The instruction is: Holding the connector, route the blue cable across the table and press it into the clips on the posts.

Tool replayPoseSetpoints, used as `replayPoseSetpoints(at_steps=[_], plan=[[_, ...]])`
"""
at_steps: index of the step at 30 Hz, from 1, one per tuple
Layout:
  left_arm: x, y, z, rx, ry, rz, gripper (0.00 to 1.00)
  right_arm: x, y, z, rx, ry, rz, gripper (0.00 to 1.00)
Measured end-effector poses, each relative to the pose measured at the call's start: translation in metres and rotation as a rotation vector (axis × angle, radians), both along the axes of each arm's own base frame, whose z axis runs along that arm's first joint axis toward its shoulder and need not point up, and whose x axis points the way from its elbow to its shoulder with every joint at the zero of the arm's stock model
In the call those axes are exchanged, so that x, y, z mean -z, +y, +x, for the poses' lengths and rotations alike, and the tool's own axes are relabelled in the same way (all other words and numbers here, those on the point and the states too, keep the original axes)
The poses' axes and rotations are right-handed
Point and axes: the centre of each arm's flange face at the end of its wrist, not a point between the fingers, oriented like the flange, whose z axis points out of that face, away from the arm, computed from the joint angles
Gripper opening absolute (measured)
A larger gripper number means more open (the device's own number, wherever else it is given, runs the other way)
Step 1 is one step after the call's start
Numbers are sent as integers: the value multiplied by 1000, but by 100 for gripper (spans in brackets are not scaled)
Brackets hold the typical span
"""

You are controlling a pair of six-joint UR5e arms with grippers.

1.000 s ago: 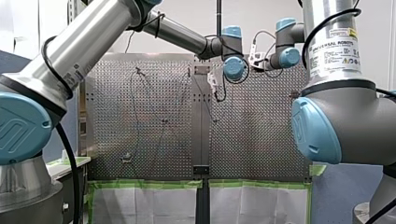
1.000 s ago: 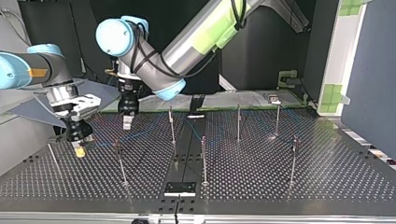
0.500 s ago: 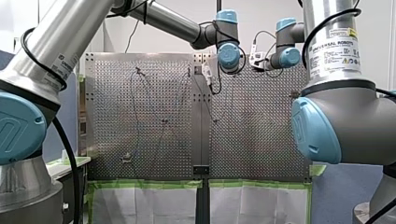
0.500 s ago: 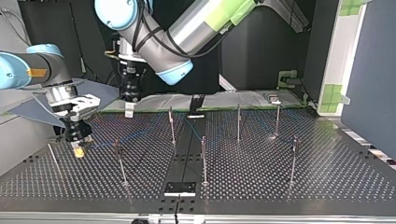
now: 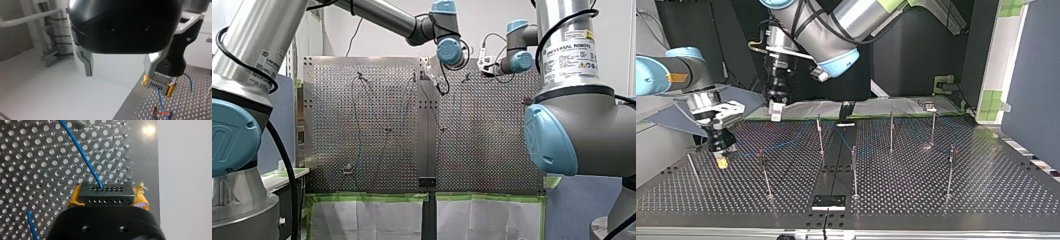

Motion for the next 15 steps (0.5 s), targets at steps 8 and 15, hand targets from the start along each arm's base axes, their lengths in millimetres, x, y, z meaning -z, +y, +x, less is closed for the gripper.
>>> replayPoseSetpoints(at_steps=[8, 15], plan=[[24, 13, 2, -54, 20, -71, 100, 0, 3, 5, -10, 0, 1, 0], [48, 21, 3, -63, 28, -115, 100, 1, 3, 6, -13, -1, 3, 0]])
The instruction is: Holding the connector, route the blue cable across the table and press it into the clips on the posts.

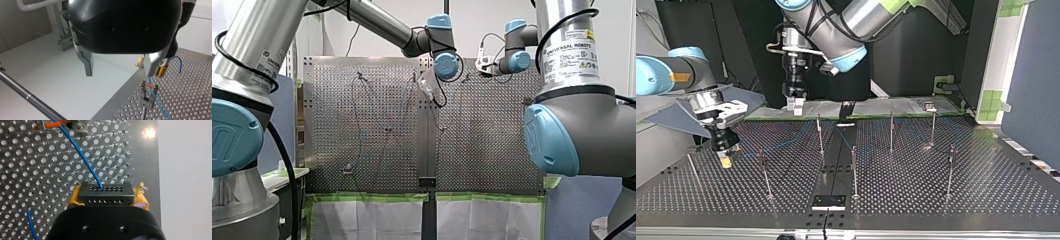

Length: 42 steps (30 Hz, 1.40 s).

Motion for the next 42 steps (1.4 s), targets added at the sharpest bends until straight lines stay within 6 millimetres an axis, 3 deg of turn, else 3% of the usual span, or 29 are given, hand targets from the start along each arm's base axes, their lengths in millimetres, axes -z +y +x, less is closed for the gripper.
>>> replayPoseSetpoints(at_steps=[16, 26, 42], plan=[[48, 26, 11, -33, -9, 48, 100, 1, -1, -1, 2, 0, 0, 0], [79, 67, 34, -162, -3, 126, 100, 2, -3, -2, 4, 0, 0, 0], [123, 127, 68, -189, -28, 217, 100, 7, -6, -5, 11, 5, 6, 0]])
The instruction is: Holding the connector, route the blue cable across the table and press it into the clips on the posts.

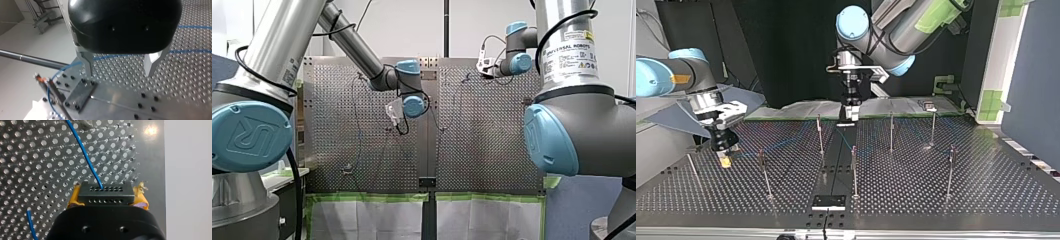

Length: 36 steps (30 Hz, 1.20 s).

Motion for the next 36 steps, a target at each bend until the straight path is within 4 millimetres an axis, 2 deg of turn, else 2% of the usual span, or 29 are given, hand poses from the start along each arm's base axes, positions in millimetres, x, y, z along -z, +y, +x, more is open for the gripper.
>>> replayPoseSetpoints(at_steps=[10, 16, 23, 36], plan=[[26, 38, 12, 4, -12, 18, 100, 1, -1, -1, 1, 2, 1, 0], [41, 40, 0, 58, -20, 12, 100, 1, -1, -1, 1, 2, 1, 0], [58, 37, -23, 116, -23, -1, 100, 1, -1, -1, 1, 3, 1, 0], [86, 55, -54, 102, -19, -31, 100, 1, -1, 0, 1, 3, 2, 0]])
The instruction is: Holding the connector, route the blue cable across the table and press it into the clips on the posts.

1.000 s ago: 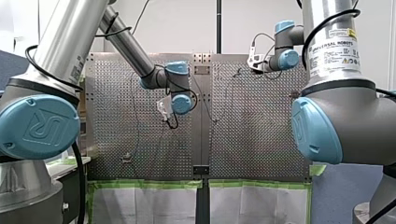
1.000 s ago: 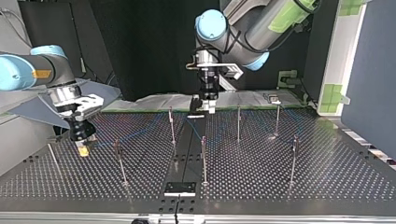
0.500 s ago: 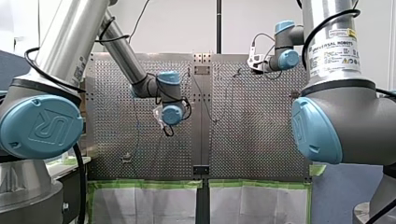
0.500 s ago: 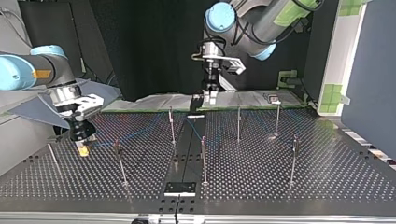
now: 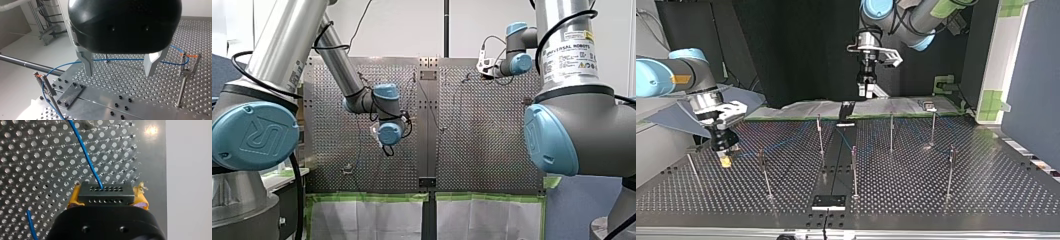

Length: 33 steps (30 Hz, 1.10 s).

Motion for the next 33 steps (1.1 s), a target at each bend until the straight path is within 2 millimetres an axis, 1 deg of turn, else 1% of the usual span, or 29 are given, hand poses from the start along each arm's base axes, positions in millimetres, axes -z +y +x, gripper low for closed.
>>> replayPoseSetpoints(at_steps=[8, 22, 26, 33], plan=[[16, 12, -20, -3, 0, 1, 100, 0, 0, 0, 1, 1, 1, 0], [36, 32, -52, -10, -2, 38, 100, 1, -1, -1, 4, 7, -1, 0], [38, 34, -55, -11, -3, 42, 100, 1, -1, -1, 3, 8, -1, 0], [39, 34, -56, -11, -3, 43, 100, 1, 0, -1, 3, 8, -1, 0]])
